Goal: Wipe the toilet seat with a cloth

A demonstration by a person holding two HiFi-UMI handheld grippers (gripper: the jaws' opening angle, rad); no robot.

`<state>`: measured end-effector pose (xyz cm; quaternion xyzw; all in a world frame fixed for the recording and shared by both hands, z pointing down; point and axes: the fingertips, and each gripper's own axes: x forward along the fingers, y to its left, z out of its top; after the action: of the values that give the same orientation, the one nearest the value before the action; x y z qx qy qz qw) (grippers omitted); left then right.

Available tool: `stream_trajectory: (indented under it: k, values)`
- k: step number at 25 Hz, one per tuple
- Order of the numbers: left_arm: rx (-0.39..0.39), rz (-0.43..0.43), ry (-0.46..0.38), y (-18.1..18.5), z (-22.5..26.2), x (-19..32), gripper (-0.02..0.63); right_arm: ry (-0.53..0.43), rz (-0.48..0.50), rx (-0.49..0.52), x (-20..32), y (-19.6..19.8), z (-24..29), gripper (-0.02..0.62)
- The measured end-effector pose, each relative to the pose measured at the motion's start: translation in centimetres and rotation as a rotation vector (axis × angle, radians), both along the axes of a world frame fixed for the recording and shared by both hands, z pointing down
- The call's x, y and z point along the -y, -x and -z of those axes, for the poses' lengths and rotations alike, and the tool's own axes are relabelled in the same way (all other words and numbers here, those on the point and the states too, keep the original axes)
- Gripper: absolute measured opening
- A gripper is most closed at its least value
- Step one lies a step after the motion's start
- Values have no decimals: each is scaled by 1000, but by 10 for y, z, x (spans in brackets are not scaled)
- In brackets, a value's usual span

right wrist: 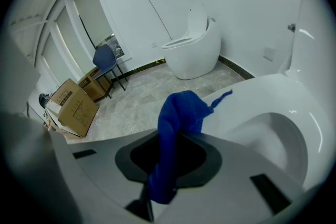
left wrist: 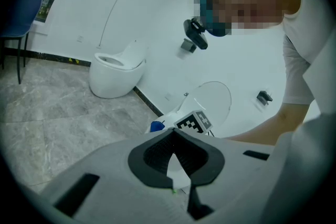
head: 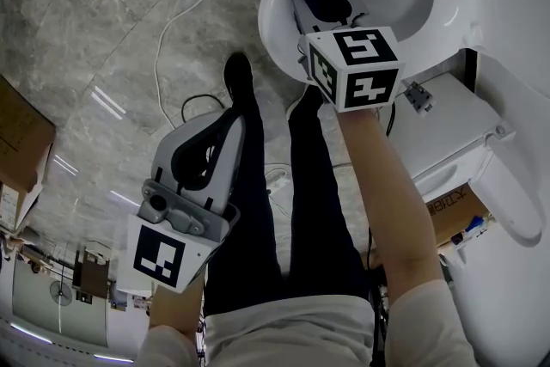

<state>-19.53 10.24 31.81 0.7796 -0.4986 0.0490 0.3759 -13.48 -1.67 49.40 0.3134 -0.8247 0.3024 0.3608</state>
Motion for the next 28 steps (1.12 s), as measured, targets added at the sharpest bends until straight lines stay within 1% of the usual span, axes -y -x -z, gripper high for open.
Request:
stream_trajectory:
  k: [5,15,22,28]
  values:
    - [0,0,-1,-1,-1,0,5,-19,23,0,12,-1,1,54]
    - [3,-3,-1,-5,-1,2,5,-21,49,5,30,-4,1,54]
    - [5,-10,2,-7,-2,3,5,-26,51,12,51,-10,2,54]
    - [5,-7,5,-10,-3,4,5,-20,58,18,58,-12,3,54]
